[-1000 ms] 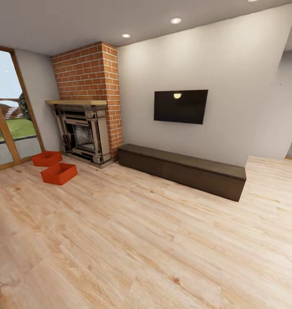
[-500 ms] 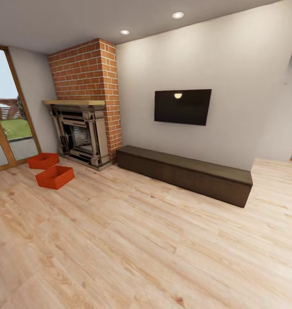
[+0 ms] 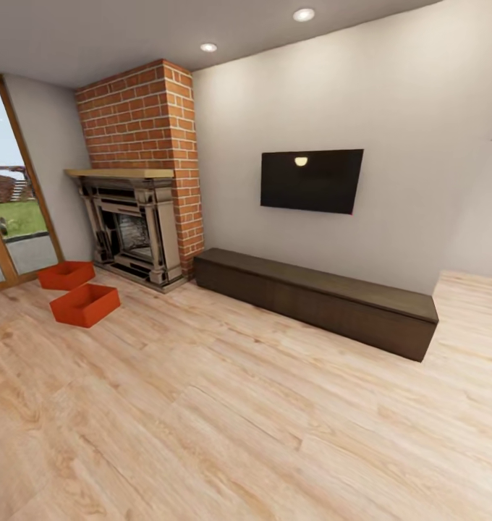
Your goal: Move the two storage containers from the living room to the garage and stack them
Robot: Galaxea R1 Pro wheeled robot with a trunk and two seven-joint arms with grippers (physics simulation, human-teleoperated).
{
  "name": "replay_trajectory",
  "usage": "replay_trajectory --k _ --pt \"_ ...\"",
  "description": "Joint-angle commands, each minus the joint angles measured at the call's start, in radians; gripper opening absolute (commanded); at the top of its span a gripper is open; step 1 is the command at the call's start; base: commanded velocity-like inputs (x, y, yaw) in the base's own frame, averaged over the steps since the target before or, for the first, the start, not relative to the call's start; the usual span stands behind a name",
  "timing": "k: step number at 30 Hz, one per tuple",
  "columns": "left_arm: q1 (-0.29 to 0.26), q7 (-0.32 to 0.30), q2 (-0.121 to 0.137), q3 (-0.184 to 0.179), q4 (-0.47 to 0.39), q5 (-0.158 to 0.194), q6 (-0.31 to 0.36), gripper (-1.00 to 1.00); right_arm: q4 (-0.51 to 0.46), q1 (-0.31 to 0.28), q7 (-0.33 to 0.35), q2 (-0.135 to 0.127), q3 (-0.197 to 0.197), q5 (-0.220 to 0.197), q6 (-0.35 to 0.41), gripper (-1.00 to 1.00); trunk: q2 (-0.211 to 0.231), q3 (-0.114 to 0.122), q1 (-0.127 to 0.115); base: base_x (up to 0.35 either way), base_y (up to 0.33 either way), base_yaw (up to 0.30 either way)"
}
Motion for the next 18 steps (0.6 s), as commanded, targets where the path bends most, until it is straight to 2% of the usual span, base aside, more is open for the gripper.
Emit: replay_trajectory --k 1,18 --pt "0.0 0.001 -0.001 0.0 -0.001 0.004 -0.002 1.0 0.003 -0.001 0.006 0.0 0.006 -0.011 -0.006 1.0 0.0 -0.001 0.001 0.325 0.0 0.0" --pt "0.0 0.001 -0.002 0.0 -0.001 0.005 -0.002 1.0 0.003 -0.001 0.007 0.0 0.002 -0.011 -0.006 1.0 0.0 -0.001 0.001 0.325 0.0 0.0"
